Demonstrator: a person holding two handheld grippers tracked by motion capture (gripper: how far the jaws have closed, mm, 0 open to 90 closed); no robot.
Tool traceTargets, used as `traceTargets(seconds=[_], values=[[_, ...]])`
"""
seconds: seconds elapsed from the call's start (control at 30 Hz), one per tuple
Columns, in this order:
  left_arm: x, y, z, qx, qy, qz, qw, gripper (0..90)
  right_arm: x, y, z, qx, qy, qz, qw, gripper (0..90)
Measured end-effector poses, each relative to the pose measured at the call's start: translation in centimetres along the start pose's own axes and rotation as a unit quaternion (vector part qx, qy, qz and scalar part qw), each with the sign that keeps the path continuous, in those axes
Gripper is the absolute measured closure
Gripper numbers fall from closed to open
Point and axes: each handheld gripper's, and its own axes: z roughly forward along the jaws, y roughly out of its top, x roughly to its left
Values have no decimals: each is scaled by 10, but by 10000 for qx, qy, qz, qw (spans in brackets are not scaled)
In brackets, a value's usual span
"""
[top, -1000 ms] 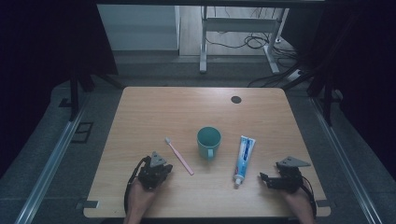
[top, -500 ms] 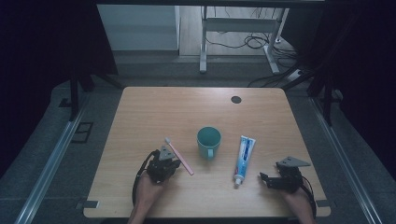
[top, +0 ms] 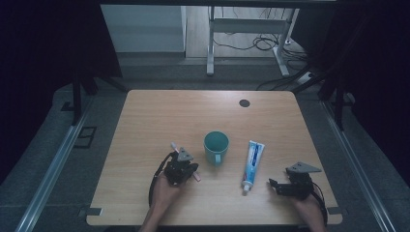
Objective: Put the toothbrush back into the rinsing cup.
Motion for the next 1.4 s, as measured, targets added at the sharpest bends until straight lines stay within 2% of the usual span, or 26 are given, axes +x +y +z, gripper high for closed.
traceTargets(seconds=[0.23,0.5,1.0,1.2,1.4], values=[[-2,-3,8,132,-34,14,9999,895,0,0,0,-1,-1,0,10000,146],[-3,-14,7,199,-47,-32,9998,895,0,0,0,-7,-1,-13,10000,146],[4,-32,-11,221,105,-202,9995,893,0,0,0,-8,-7,-12,10000,145],[7,-37,-17,275,190,-197,9992,893,0,0,0,-10,-8,-9,10000,145],[12,-44,-26,268,290,-302,9988,892,0,0,0,-11,-5,-6,10000,146]])
